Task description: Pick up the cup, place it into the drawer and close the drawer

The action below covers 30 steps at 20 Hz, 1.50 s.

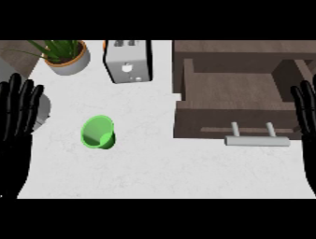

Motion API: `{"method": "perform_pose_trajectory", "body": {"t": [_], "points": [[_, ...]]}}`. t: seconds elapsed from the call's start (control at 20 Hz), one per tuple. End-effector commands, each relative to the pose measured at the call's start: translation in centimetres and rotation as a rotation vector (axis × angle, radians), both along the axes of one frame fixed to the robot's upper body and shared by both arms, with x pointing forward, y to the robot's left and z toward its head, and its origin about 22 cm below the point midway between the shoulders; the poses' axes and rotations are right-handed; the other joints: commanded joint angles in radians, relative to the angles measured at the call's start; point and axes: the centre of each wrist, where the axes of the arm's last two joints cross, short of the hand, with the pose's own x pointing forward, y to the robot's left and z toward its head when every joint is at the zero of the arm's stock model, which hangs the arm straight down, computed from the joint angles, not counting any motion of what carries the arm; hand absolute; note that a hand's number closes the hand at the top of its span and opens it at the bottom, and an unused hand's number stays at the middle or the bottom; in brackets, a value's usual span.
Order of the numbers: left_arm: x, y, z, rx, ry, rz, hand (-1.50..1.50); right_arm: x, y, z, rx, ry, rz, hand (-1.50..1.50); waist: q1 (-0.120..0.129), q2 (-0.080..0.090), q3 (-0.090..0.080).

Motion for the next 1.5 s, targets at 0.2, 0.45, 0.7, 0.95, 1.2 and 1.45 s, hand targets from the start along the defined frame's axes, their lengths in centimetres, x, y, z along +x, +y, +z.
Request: {"method": "perform_pose_trajectory", "body": {"t": [0.2, 0.45, 0.7, 0.95, 1.2, 1.45], "points": [[0.8, 2.5, -1.0, -0.001, 0.012, -0.275, -1.5, 0.1, 0.9, 0.3, 0.007, -0.056, 0.027, -1.5, -0.018, 0.043, -0.01], [3.0, 3.3, -3.9, -0.222, 0.283, -0.283, -1.5, 1.8, -0.5, 0.1, -0.049, 0.122, 0.154, -1.5, -0.019, 0.048, -0.009], [3.7, 6.3, -5.7, -0.227, 0.302, -0.271, -1.5, 4.1, -1.3, -0.7, -0.042, 0.114, 0.158, -1.5, -0.017, 0.044, -0.009], [4.2, 7.3, -7.8, -0.187, 0.355, -0.209, -1.5, 3.8, -0.5, -0.1, -0.05, 0.123, 0.157, -1.5, -0.017, 0.043, -0.009], [6.8, 7.9, -12.3, -0.159, 0.415, -0.172, -1.5, 4.4, -1.1, 1.7, -0.065, 0.098, 0.172, -1.5, -0.024, 0.044, -0.009], [7.1, 10.1, -16.3, -0.139, 0.456, -0.139, -1.5, 5.7, -0.3, 1.1, -0.074, 0.083, 0.166, -1.5, -0.026, 0.046, -0.01]]}}
